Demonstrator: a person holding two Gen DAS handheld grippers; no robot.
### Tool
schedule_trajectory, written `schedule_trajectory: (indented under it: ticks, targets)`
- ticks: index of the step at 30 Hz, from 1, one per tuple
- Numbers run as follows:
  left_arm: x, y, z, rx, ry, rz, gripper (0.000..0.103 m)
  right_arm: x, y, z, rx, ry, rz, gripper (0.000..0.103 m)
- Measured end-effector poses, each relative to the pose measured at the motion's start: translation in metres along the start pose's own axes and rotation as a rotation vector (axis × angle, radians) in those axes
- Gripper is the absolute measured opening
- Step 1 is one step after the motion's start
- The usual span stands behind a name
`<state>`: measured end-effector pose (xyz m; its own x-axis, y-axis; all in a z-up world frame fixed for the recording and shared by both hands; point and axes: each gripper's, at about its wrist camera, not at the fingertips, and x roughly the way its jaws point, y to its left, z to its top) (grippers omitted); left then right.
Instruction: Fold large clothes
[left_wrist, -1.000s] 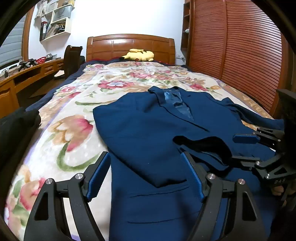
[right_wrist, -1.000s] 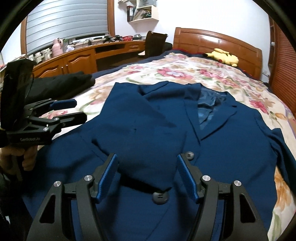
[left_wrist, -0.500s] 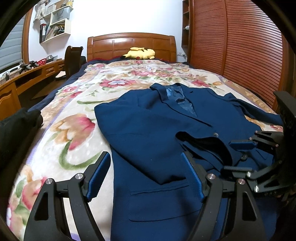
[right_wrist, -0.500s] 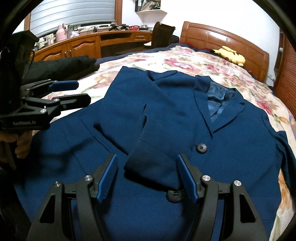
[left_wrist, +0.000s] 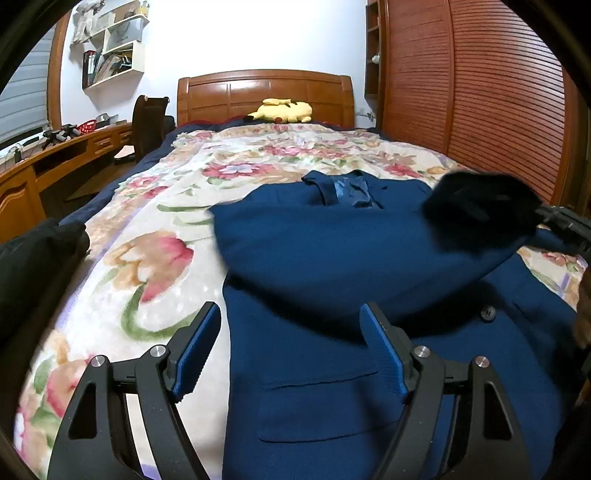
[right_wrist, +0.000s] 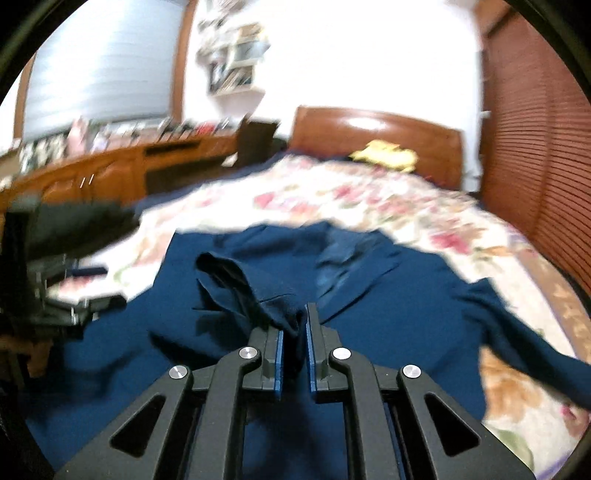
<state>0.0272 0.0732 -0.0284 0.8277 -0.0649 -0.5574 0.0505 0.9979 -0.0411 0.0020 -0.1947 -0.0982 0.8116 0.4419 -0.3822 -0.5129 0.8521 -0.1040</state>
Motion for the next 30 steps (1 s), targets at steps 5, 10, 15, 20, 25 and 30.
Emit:
schedule_trajectory:
  ticks: [5,10,15,20,25,30]
  targets:
    - [-0.002,0.003,0.001,-0.013,-0.011,-0.009,0.078,-0.028,-0.028,-0.008,0.079,-0.045,-0.099,0.009]
    - [-0.005,-0.002,0.004,-0.015,-0.03,-0.022,0.078,-0.038,-0.021,-0.024,0.084,0.012,-0.177,0.009]
    - [-0.009,-0.008,0.006,-0.005,-0.041,-0.039,0.078,-0.048,-0.011,-0.022,0.084,0.058,-0.221,0.009]
    - [-0.01,-0.011,0.005,-0.002,-0.041,-0.052,0.078,-0.061,0.002,-0.027,0.13,0.145,-0.159,0.01]
    - [-0.01,-0.012,0.005,-0.002,-0.041,-0.057,0.078,-0.072,0.002,-0.022,0.108,0.183,-0.185,0.041]
    - [-0.01,-0.013,0.005,-0.004,-0.04,-0.058,0.078,-0.074,0.015,0.004,0.023,0.141,-0.182,0.061]
